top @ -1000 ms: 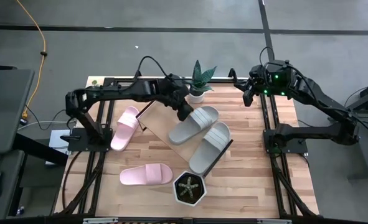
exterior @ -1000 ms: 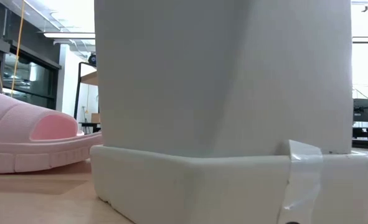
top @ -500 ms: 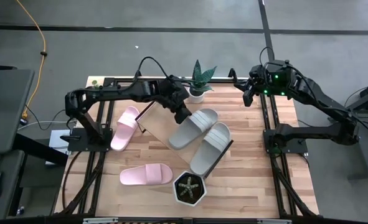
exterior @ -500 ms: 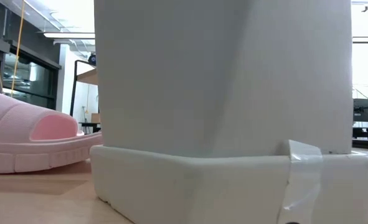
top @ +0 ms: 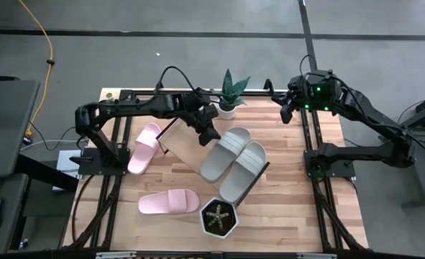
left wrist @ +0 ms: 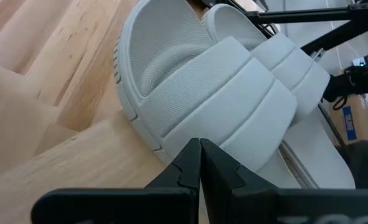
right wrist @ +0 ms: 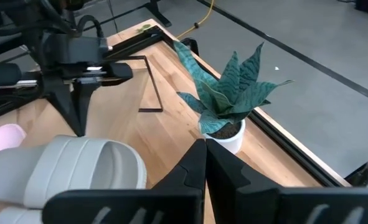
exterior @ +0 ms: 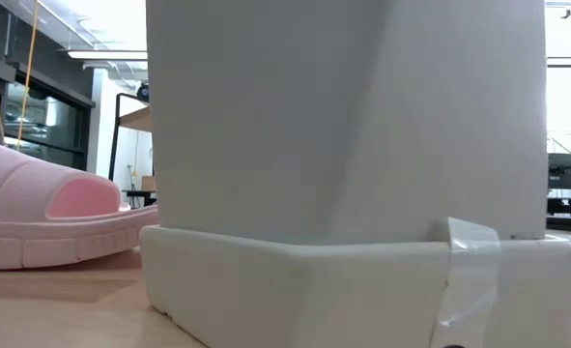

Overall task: Pick and place slides into the shelf
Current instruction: Put the gray slipper on the shelf

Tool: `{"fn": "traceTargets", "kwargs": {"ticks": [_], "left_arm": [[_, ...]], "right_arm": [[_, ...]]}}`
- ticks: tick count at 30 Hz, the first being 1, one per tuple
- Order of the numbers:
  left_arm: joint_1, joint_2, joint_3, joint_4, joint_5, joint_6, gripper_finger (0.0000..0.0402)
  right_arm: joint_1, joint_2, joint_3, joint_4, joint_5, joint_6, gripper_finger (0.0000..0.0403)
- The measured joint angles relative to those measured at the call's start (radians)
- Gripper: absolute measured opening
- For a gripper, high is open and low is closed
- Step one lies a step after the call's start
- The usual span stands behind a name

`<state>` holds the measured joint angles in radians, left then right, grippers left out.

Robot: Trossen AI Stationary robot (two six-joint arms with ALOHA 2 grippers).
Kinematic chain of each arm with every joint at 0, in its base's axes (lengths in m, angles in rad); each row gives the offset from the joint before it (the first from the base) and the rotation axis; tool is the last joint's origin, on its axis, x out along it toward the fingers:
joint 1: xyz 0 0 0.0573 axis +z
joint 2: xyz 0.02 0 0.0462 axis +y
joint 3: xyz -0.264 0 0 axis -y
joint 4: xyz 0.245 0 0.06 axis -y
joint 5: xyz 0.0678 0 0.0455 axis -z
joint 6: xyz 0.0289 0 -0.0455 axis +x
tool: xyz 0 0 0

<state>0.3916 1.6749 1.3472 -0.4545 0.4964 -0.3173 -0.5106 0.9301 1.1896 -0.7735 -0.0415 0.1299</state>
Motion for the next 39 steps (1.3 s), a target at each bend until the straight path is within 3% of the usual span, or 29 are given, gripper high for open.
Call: {"fn": "traceTargets", "kwargs": {"ticks": [17,29,39], "left_arm": [[0.000,-0.003,0.000,-0.095,0.018,0.068,0.0000],[0.001,-0.002,0.123,-0.221,-0.146,0.165,0.0000],[0.005,0.029,0.121,-0.114,-0.309,0.201,0.0000]], "right_arm": [[0.000,0.000,0.000,-0.016,0.012,0.000,0.0000],[0.000,0.000,0.000,-0.016,0.012,0.001,0.0000],[0.000,0.007,-0.001,-0.017,0.012,-0.011,0.0000]]}}
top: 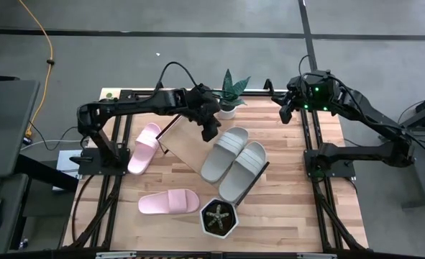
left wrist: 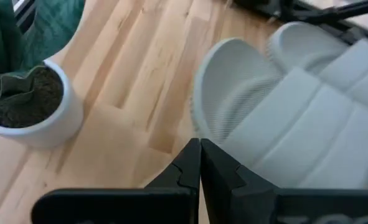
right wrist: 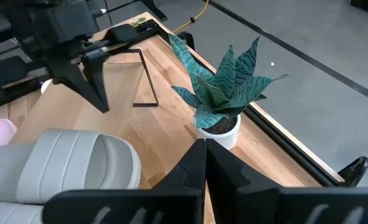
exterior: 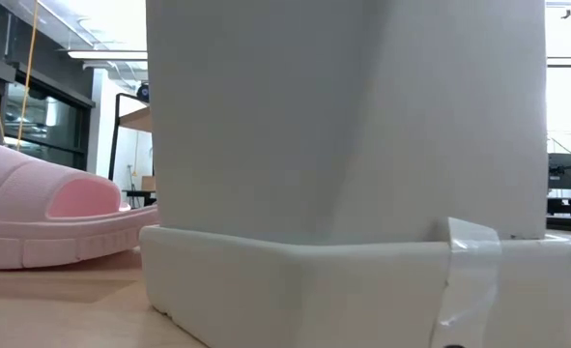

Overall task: Pick and place slides into the shelf
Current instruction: Put the gray slipper on the shelf

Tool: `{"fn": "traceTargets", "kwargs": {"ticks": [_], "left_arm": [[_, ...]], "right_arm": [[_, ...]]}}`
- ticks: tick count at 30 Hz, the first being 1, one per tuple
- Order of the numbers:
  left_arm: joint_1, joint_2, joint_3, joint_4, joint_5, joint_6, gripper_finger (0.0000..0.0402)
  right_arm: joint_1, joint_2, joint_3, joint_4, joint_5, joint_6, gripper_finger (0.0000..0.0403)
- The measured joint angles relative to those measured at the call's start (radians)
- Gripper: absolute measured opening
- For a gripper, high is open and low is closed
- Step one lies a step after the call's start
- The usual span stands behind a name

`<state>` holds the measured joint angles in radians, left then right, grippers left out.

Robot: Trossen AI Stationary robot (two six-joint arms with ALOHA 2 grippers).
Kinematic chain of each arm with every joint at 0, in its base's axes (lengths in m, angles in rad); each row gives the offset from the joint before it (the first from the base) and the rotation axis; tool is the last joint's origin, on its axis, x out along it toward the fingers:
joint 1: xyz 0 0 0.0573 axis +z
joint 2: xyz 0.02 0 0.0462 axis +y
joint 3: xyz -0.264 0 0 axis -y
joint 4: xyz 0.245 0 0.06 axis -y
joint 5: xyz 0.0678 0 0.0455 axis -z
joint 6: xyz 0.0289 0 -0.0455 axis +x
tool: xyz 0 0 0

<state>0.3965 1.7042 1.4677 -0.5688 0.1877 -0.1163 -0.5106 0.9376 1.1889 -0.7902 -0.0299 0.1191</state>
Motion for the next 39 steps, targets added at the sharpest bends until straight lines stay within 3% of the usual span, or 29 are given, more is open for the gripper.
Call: {"fn": "traceTargets", "kwargs": {"ticks": [20,39], "left_arm": [[0.018,0.057,0.001,0.156,0.126,0.110,0.0000],[0.010,0.092,0.001,0.159,0.274,0.134,0.0000]], "right_arm": [[0.000,0.030,0.000,0.001,-0.004,-0.007,0.0000],[0.000,0.030,0.000,0.001,0.004,-0.005,0.0000]]}}
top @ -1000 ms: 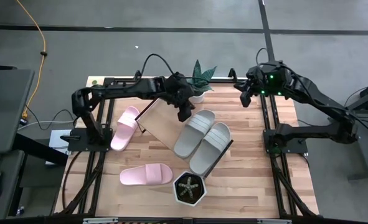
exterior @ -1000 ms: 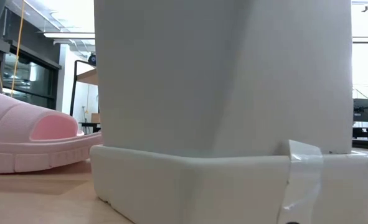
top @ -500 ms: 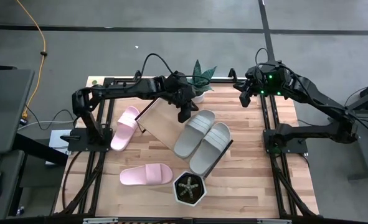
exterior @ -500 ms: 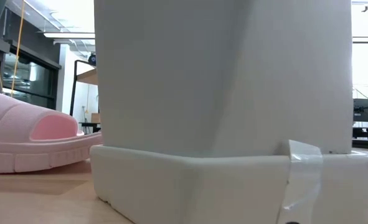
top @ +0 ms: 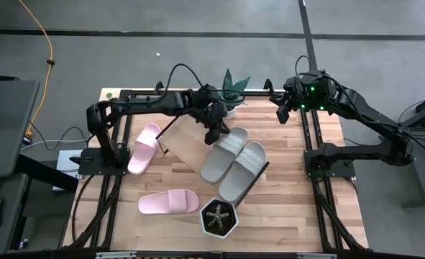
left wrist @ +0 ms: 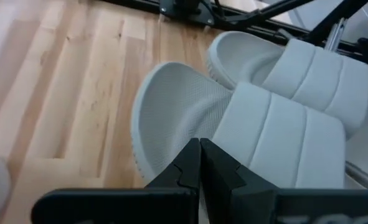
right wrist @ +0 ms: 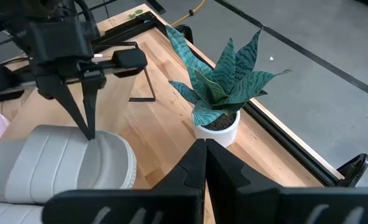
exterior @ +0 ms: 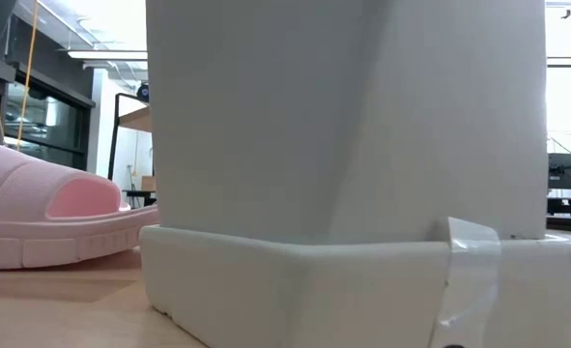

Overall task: Pick and place slides into the shelf
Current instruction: Put the gray slipper on the shelf, then put the bottom pink slipper on the shelf

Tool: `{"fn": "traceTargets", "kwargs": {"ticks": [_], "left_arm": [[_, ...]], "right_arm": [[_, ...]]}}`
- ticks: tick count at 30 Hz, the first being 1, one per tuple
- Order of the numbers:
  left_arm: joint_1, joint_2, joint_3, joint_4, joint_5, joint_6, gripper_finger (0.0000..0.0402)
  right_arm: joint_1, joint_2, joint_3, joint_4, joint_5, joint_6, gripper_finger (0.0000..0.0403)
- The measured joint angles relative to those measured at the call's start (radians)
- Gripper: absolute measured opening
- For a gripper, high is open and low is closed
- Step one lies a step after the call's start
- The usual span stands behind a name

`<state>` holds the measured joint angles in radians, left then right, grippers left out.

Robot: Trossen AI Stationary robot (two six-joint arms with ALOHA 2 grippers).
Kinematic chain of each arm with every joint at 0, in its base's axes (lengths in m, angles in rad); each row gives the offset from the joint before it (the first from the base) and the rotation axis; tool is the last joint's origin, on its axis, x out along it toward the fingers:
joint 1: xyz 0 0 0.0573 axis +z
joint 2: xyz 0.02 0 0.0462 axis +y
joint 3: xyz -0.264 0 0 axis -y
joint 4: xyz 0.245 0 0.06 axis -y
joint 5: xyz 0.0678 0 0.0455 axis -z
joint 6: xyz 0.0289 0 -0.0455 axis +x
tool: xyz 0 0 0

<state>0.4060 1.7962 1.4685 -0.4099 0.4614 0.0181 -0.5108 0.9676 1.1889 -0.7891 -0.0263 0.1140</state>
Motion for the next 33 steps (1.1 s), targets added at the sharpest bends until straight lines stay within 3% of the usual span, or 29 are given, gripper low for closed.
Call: {"fn": "traceTargets", "kwargs": {"ticks": [7,17,23,27,33], "left_arm": [[0.000,-0.001,0.000,-0.001,0.054,0.003,0.0001],[0.000,-0.001,0.000,0.011,0.050,0.003,0.0001],[0.000,-0.001,0.065,0.006,0.028,0.003,0.0001],[0.000,-0.001,0.170,-0.103,-0.028,0.004,0.0001],[0.000,-0.001,0.360,-0.478,-0.062,0.088,0.0001]], "right_arm": [[0.000,0.000,0.000,0.000,0.000,-0.001,0.0000],[0.000,0.000,0.000,0.000,0.020,-0.010,0.0000],[0.000,0.000,0.000,0.000,0.025,-0.010,0.0000],[0.000,0.000,0.000,0.000,0.045,-0.001,0.0000],[0.000,-0.002,0.000,-0.034,0.026,-0.001,0.0000]]}}
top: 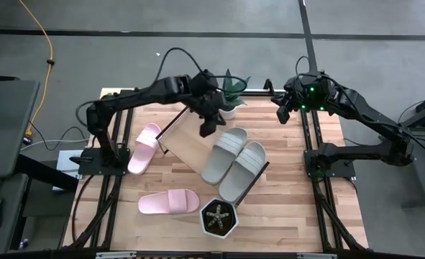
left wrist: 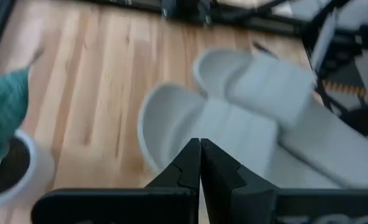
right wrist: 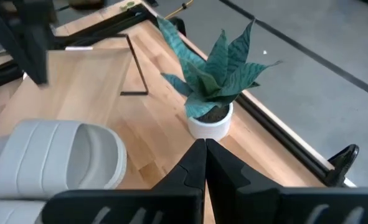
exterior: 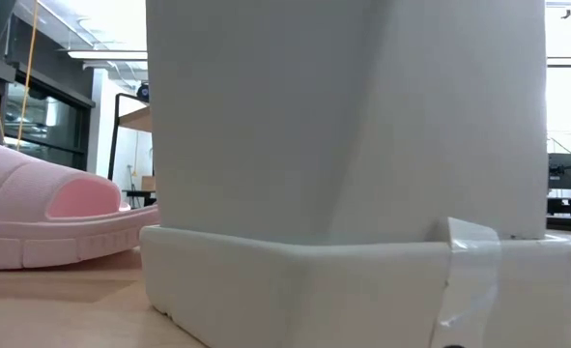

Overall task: Pick and place slides into the shelf
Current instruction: Put the bottom pink slipper on the shelf

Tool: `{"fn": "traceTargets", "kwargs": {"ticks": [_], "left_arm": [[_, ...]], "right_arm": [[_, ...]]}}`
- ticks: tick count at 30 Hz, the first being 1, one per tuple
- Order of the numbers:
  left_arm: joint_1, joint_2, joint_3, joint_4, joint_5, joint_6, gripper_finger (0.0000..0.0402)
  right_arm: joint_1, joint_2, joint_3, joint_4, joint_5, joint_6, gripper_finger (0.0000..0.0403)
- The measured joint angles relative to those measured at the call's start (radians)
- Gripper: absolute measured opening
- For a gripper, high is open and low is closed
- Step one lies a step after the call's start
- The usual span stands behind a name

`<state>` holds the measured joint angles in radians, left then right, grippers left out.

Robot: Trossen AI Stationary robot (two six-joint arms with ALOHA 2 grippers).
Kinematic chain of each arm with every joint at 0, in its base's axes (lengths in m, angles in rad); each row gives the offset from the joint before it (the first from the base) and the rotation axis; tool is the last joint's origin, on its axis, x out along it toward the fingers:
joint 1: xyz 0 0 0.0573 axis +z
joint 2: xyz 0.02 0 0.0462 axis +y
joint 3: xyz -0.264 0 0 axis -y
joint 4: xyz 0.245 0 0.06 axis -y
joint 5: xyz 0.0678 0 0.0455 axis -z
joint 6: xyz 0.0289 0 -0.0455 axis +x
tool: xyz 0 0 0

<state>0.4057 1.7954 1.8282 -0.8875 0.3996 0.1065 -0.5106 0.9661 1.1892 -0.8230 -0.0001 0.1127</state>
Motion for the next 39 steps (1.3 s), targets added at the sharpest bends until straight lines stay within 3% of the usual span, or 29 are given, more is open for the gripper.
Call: {"fn": "traceTargets", "kwargs": {"ticks": [3,7,16,23,29,39], "left_arm": [[-0.001,0.000,0.087,-0.173,0.000,0.029,0.0001],[-0.001,-0.011,0.148,-0.280,-0.001,0.030,0.0001],[0.000,-0.120,0.151,-0.459,-0.142,0.007,0.0000],[-0.023,-0.268,0.125,-0.594,-0.191,-0.116,0.0000],[-0.120,-0.455,0.001,-0.591,-0.334,-0.322,0.0000],[-0.368,-0.768,-0.427,-0.401,-0.363,-0.876,0.0000]], "right_arm": [[0.000,0.000,0.000,-0.012,0.000,0.002,0.0000],[0.000,0.000,0.000,-0.012,0.000,0.002,0.0000],[0.000,0.000,0.000,-0.022,0.000,0.033,0.0000],[0.000,0.000,0.000,-0.023,0.009,0.048,0.0000],[0.000,0.000,0.000,-0.022,0.034,0.071,0.0000],[0.000,0.001,0.000,-0.022,0.007,0.097,0.0000]]}}
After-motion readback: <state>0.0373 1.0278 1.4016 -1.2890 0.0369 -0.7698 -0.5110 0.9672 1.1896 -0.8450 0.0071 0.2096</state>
